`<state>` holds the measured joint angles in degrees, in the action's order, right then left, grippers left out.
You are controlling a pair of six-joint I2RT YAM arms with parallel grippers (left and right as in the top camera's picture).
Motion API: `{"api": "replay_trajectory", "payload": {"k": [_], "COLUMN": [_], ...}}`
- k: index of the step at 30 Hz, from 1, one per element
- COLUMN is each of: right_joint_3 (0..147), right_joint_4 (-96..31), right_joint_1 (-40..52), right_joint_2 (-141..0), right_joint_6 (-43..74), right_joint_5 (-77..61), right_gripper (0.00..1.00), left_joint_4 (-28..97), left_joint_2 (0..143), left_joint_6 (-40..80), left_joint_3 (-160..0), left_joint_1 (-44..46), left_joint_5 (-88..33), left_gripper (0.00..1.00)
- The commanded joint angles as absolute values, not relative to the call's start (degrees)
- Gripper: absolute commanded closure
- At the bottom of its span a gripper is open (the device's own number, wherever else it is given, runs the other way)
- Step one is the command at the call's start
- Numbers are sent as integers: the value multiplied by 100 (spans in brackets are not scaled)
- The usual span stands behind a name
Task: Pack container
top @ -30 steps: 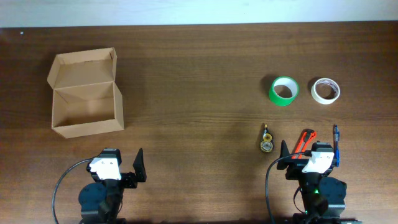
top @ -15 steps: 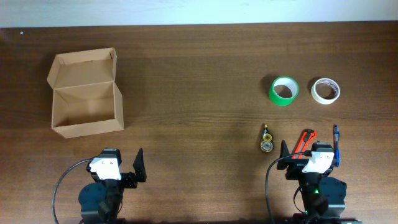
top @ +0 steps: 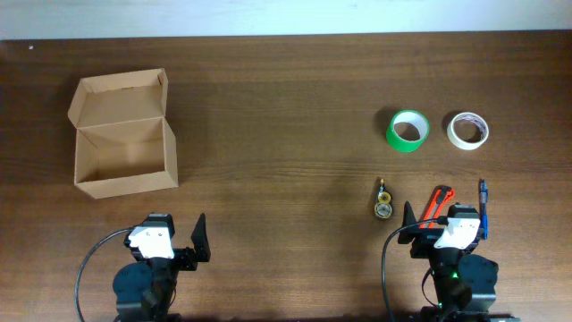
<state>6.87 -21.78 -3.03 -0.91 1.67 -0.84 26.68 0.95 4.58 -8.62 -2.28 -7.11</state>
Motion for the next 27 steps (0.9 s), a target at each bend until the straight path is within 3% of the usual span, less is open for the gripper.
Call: {"api": "replay_trajectory", "payload": {"k": [1,27], "right_joint_3": [642,642], "right_joint_4": [-2161,-2161], "right_joint_1": [-344,-344], "right_joint_2": [-32,-32], "right_joint_6": [180,180], "right_joint_5": [8,8], "right_gripper": [1,1], "left_joint_4": [2635,2436], "left_joint_2": [30,30], "left_joint_6": [471,473], "left_joint_3": [-799,-797], "left_joint_1": [-252,-252], "left_joint_5": [-790,-628], "left_gripper": [0,0]}}
